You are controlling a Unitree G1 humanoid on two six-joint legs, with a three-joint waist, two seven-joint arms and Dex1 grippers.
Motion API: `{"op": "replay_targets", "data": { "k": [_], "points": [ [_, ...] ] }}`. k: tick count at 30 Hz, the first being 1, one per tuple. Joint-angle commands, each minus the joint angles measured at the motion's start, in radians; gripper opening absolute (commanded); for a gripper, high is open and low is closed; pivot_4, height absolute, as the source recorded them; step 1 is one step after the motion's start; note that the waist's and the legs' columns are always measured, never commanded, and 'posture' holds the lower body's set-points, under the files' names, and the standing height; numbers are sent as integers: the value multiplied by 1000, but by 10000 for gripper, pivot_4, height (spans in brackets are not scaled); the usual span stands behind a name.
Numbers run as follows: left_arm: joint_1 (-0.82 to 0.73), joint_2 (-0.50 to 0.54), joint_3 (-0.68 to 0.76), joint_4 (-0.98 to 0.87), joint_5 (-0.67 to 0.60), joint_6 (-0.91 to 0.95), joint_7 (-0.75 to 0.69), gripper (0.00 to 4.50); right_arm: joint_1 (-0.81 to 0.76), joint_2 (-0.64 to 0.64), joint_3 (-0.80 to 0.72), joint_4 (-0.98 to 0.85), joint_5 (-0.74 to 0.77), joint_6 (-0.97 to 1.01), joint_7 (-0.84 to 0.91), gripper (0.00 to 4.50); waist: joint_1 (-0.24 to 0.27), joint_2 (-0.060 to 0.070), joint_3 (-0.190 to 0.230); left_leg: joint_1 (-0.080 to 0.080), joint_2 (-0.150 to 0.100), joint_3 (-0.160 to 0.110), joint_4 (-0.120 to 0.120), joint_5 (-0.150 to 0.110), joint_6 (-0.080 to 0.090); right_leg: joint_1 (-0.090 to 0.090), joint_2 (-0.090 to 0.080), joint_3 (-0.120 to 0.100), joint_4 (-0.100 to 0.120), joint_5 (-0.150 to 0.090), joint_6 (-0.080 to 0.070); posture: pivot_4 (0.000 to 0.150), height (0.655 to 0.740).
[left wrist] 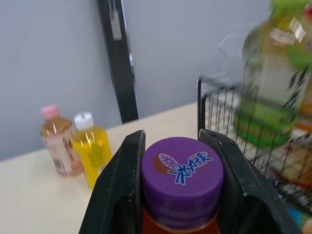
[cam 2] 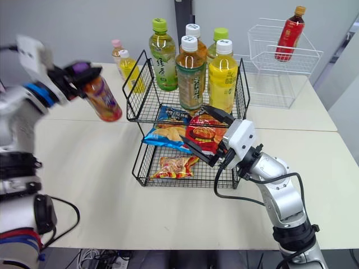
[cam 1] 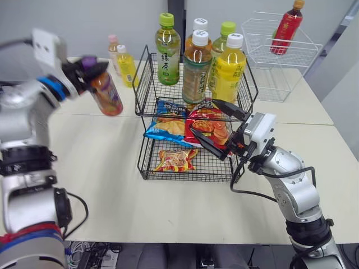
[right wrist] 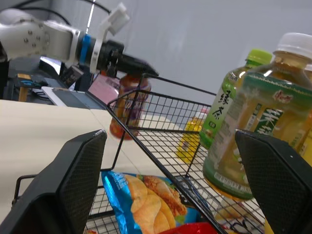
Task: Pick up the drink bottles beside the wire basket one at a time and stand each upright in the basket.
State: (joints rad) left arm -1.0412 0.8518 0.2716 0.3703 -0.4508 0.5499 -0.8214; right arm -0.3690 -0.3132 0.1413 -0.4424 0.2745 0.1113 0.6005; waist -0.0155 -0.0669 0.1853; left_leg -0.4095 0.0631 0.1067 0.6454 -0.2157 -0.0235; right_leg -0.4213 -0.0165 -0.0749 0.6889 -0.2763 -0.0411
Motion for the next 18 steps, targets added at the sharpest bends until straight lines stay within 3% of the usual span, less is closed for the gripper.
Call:
{"op": "replay_targets", "data": {
  "k": [1,8,18],
  "points": [
    [-160,39,32,-87,-102,102,-38,13638,-20,15,-15,-4,-15,-52,-20,45000,5,0,0,0,-1,0,0,0,0,0,0,1,0,0,0,1500,7400],
    [-367,-25,-17,-71,-153,213,-55,13638,-23,42,-20,26,-35,-107,-37,45000,10,0,0,1,-1,0,0,0,0,1,0,1,1,0,1,1500,7400],
    [-298,-163,-121,-72,-98,165,-60,13638,-3,44,-24,11,-51,-120,-64,45000,5,1,0,5,0,3,0,1,-1,0,0,4,7,0,0,1500,7400]
  ]
}}
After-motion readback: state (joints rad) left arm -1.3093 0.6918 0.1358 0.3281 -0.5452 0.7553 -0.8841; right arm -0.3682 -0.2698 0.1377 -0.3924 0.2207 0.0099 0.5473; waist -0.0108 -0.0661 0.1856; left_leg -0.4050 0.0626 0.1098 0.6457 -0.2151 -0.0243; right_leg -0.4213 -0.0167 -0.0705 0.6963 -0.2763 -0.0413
